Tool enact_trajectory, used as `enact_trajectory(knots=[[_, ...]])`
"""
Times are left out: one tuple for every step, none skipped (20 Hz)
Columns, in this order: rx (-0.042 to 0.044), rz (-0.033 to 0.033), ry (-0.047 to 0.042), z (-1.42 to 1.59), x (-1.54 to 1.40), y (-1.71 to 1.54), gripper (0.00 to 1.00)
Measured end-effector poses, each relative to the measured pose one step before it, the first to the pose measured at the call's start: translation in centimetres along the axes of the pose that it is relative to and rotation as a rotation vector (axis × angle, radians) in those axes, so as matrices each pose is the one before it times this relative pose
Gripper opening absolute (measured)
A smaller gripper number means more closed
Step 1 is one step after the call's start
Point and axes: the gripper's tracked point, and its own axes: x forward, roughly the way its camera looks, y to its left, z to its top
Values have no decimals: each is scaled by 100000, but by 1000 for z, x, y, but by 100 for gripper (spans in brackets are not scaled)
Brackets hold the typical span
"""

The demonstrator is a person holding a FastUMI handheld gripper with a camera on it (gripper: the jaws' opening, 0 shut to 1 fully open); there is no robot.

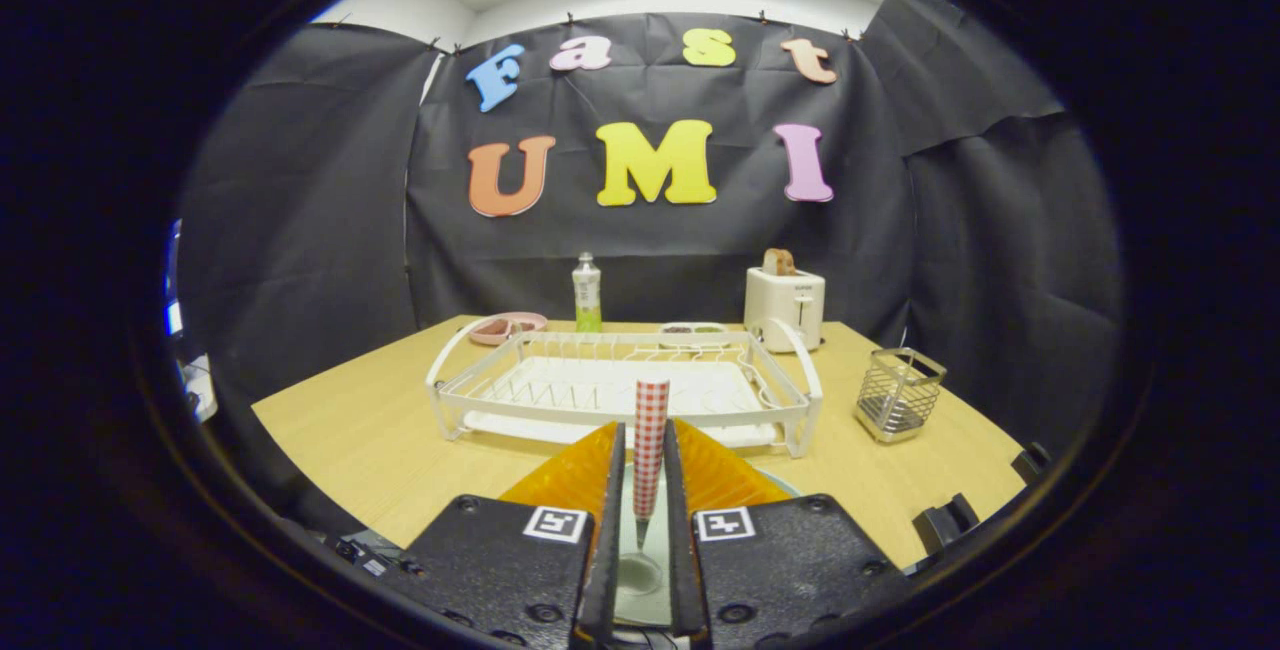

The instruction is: Take the plate from the dish rack, then take the spoon from the basket and place it into the plate.

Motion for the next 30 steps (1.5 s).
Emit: enact_trajectory(knots=[[207,-1151,-1686,449,-514,-492,40],[340,-1140,-1778,437,-569,-673,54],[331,18,-1291,432,-487,-324,62],[362,-499,-805,296,-491,-511,70],[345,-659,-291,372,-534,-615,70],[342,-433,-6,371,-602,-586,73],[322,-99,-112,512,-594,-469,74],[377,-366,-490,564,-641,-414,83],[67,-87,-146,779,-596,-344,90],[-102,-103,-232,485,-721,-275,96],[256,-505,414,817,-625,-313,100],[116,-501,556,678,-762,-417,100],[804,411,150,805,-594,-140,100],[987,735,-433,915,-668,-112,100],[1589,675,-569,1043,-507,-57,100],[558,85,288,821,-493,-344,100],[434,-2202,998,616,-410,-592,100],[-892,-3270,1646,394,-51,-982,100],[-722,-1733,1743,364,-100,-412,100],[-805,-149,534,440,-106,114,100],[317,1250,-1578,934,64,266,100],[-156,2096,-2201,648,-3,381,100],[-380,1434,-1470,446,2,317,100],[-1202,115,-1230,212,45,-57,100],[-1946,-46,-785,287,-47,65,100],[-1833,-36,-970,225,-179,173,100],[-1409,223,-217,71,-141,236,100],[-663,156,-319,-72,-102,304,100],[-153,750,-21,-38,-165,296,100],[98,634,-45,-85,80,208,100]])
